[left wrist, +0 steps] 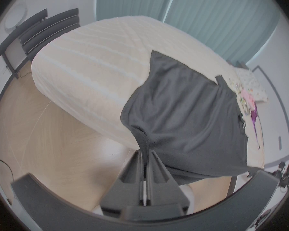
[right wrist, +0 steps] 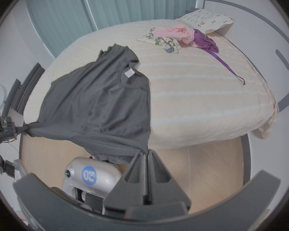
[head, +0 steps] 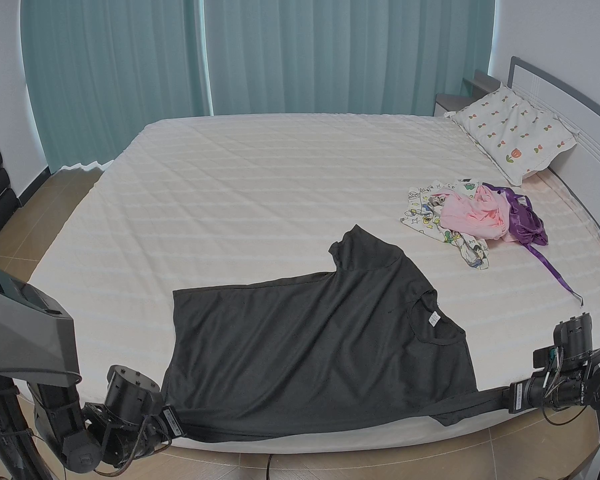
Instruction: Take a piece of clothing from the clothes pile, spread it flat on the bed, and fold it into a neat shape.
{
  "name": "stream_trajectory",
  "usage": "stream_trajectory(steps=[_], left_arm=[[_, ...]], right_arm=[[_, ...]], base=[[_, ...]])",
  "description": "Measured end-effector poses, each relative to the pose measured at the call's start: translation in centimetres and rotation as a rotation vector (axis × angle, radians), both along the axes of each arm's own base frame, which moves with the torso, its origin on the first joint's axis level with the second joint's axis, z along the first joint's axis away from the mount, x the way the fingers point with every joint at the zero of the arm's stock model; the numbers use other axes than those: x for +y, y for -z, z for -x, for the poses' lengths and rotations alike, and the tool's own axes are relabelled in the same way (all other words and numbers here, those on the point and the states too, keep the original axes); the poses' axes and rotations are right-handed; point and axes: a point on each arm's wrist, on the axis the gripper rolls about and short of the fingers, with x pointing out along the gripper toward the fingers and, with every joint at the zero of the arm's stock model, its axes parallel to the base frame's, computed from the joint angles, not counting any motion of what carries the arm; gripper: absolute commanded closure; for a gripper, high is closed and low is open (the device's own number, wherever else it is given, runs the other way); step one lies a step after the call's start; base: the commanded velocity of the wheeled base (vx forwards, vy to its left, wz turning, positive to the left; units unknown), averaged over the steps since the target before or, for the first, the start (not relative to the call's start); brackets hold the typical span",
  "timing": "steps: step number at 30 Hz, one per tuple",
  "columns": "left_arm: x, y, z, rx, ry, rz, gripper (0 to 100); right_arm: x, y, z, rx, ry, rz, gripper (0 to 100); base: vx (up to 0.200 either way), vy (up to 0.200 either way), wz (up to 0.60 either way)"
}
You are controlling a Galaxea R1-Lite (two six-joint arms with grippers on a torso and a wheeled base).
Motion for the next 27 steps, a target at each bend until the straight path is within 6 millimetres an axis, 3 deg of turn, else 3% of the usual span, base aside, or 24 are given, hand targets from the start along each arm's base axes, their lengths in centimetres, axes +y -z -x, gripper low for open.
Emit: stream_trajectory(steps=[7,15,27], left_arm=[[0.9,-1.3,-2.4,-0.164,-0.086,0.065,100],[1.5,-1.6,-3.5,-0.21,-0.1,0.047,100],[1.6,-0.8,-7.0,-0.258,-0.116,0.03,100]], right_arm=[[0.3,-1.7,-2.5,-0.115,-0.011,-0.053,100],[1.1,-3.7,-6.6,-0.239,0.027,-0.127,100],[2.7,-2.9,-11.1,-0.254,0.009,-0.145,100]], base=[[0.0,0.0,0.0],[0.0,0.0,0.0],[0.0,0.0,0.0]])
